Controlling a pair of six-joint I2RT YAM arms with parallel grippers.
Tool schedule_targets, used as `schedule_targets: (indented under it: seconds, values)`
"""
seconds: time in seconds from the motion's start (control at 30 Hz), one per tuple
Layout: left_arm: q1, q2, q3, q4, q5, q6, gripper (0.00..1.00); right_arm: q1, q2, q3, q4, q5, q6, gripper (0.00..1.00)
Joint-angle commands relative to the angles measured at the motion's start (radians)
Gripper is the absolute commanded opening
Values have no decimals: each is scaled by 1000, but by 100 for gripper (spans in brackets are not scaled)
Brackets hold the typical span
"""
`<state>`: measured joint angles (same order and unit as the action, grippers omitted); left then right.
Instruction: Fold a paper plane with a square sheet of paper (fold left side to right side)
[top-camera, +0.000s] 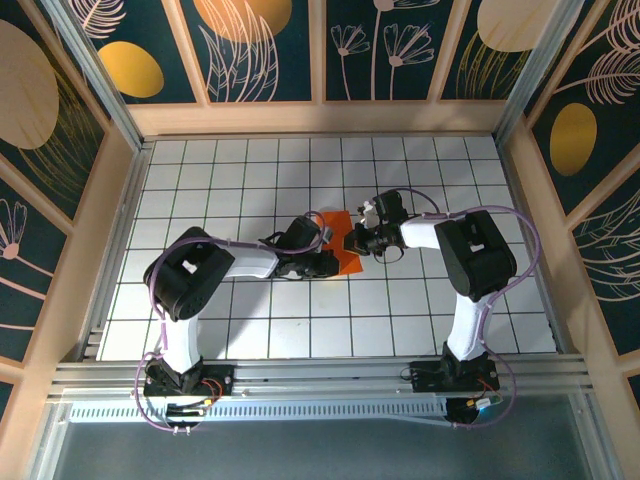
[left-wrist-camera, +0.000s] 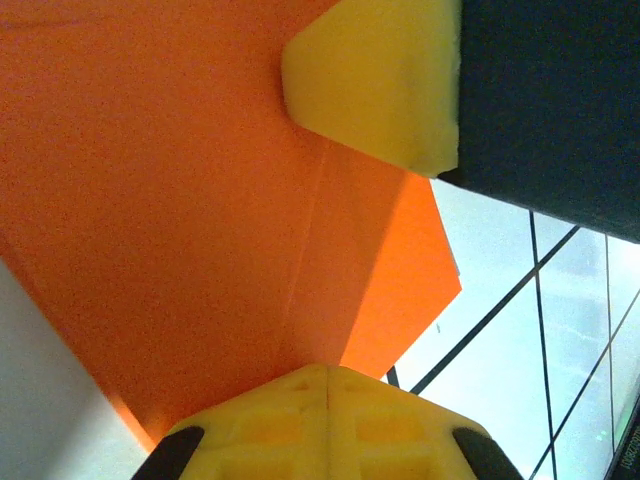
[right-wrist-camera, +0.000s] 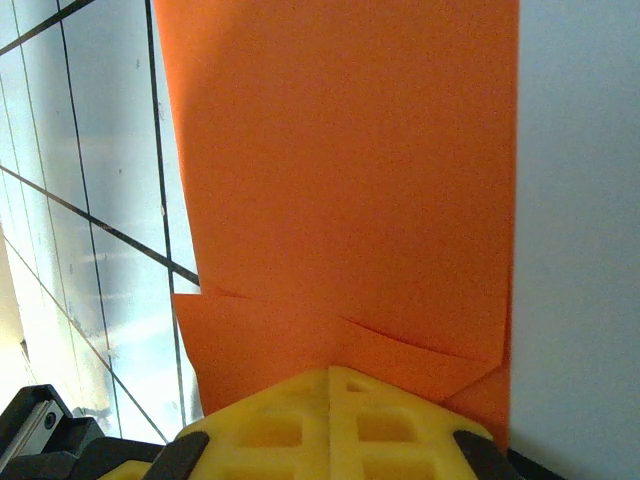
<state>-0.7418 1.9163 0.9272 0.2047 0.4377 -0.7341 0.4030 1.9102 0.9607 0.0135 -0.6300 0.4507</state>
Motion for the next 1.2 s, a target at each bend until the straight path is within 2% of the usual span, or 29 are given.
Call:
schedule_targets:
  seconds: [0.0,0.43,0.63,0.73,0.93,1.17]
  values:
    - [4,-10,-58,-47,8,8,6,0,45,-4,-89,87,-20,0]
    - [-12,-116,-152,29,43,-33,6,1,44,-1,-93,85,-21,0]
    - [20,-197,-129,38,30,-65,6,2,39,-6,-89,81,-18,0]
    - [38,-194,-90,11,25,-48,7,4,38,-7,-84,79,-17,0]
    - [40,-86,-8,-21,29,-11,5,6,34,-7,-80,76,-14,0]
    - [39,-8,34,-87,-45,17,3,7,4,-3,-66,54,-8,0]
